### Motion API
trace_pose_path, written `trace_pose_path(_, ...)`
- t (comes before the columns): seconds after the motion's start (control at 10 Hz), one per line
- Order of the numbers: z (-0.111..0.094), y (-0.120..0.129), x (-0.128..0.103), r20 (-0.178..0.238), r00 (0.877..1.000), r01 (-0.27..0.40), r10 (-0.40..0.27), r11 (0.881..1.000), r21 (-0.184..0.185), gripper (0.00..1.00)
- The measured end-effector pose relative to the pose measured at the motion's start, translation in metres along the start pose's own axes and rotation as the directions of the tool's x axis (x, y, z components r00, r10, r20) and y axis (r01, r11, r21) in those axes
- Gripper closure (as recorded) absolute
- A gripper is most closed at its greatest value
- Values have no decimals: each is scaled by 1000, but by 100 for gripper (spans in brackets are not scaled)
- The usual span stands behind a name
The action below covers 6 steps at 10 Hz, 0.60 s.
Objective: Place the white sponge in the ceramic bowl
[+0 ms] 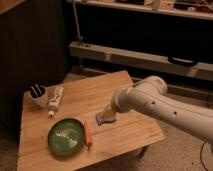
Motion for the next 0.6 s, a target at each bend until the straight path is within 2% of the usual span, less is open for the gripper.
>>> trace_pose_path(0.1,-1,0,7,15,1000,19,-19,1000,1,20)
trace_pose_path(0.3,11,0,20,47,985,168,-168,986,-9,20)
trace_pose_path(0.4,22,3,17,56,972,230,-229,973,-13,20)
trace_pose_path(0.6,54,8,6,57,959,277,-276,961,-11,20)
